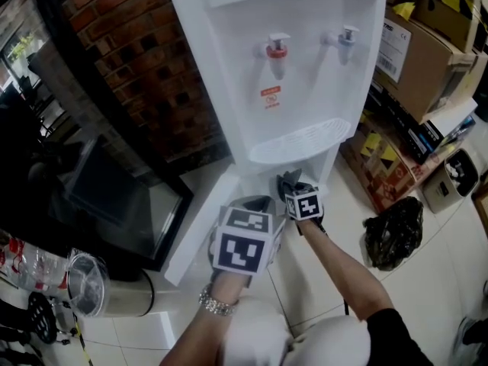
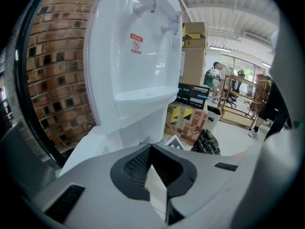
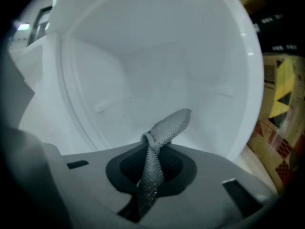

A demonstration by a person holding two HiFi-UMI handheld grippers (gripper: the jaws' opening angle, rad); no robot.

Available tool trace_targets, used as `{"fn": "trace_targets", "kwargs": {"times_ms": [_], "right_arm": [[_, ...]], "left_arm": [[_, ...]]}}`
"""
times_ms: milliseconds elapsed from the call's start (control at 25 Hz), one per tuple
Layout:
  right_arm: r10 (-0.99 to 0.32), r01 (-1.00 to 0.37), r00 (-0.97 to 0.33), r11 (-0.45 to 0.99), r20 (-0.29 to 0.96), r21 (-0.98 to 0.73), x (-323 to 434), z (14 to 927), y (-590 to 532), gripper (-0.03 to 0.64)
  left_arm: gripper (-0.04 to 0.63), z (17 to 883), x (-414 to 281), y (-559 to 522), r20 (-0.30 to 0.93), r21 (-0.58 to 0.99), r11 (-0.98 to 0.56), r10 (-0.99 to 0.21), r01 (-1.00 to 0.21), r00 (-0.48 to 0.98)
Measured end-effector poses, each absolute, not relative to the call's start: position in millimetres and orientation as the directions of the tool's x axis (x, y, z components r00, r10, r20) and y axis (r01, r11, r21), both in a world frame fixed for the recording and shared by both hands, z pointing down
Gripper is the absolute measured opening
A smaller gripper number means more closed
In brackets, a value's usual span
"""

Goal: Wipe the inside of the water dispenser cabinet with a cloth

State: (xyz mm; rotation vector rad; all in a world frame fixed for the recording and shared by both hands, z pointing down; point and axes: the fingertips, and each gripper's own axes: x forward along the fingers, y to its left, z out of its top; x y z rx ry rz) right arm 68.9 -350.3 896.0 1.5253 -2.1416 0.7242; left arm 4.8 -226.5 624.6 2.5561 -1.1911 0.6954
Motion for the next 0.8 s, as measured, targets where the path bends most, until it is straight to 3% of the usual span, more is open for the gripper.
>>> {"fn": "trace_targets", "kwargs": {"times_ms": [200,400,600,800], "right_arm": [[-0.702,-0.893,-0.431,0.423,0.567,-0.155,-5,883,-332,0.029],[-0.701,-0.945,-0.293,0.315,0.651,-0.086,52,920,-330,0.03],[-0.743,-0.985,-0.128,0.174,0.657,0.005,140,918,-336,0.03],[-0.768,-0.988,-0.124,0.156,0.628,-0.004,147,904,-339,0.029]], "left_arm": [[0.002,621,-1,-225,0.506,0.008,-0.634,-0.664,-0.773,0.55],[0.002,616,-1,-224,0.496,0.013,-0.635,-0.667,-0.772,0.556],[0.002,616,4,-223,0.493,0.019,-0.645,-0.658,-0.764,0.568],[0.002,618,8,-222,0.495,0.028,-0.652,-0.649,-0.758,0.577]]}}
